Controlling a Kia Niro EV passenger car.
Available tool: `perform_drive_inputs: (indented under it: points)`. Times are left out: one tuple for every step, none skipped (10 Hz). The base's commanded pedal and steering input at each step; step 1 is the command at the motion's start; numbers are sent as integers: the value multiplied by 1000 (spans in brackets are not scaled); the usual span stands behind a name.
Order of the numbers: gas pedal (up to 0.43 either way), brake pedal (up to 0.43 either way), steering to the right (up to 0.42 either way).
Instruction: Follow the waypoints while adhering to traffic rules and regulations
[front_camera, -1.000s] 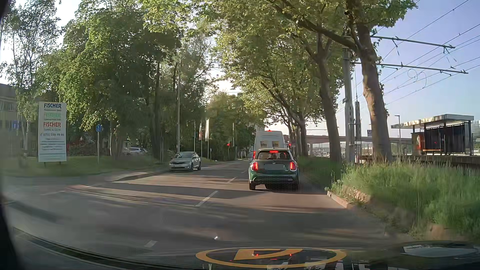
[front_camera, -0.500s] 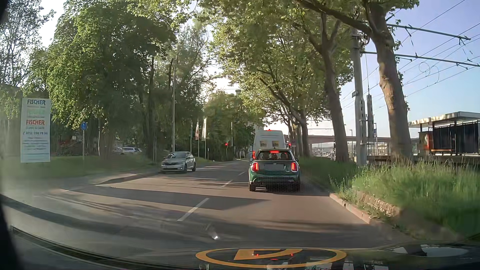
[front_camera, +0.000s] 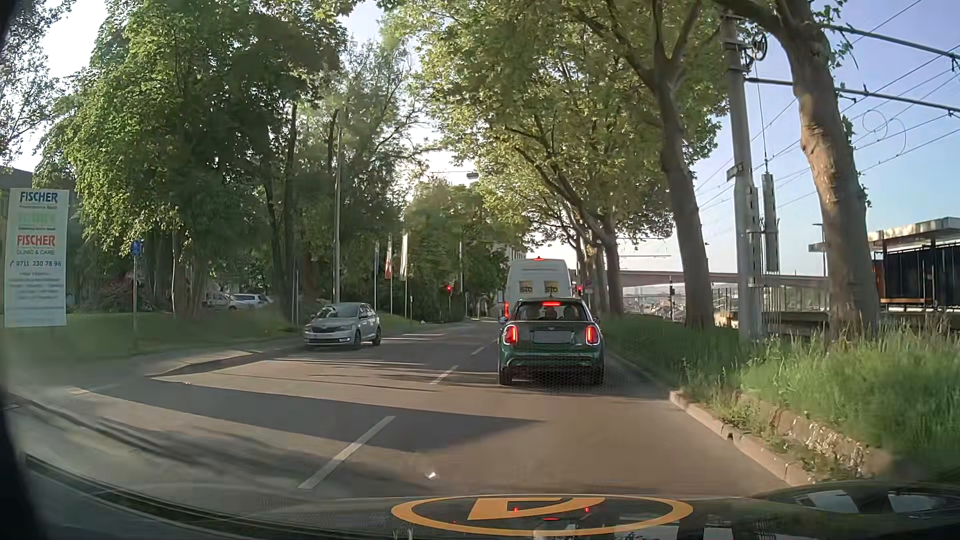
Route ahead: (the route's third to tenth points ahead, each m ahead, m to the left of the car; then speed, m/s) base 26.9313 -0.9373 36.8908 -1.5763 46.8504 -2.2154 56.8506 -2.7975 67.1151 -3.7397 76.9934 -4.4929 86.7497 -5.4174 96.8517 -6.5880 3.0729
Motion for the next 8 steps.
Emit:
perform_drive_inputs:
  points:
    - [0,0,8]
    - [0,0,8]
    - [0,0,8]
    - [0,0,8]
    - [0,0,8]
    - [0,0,8]
    - [0,0,8]
    - [0,0,8]
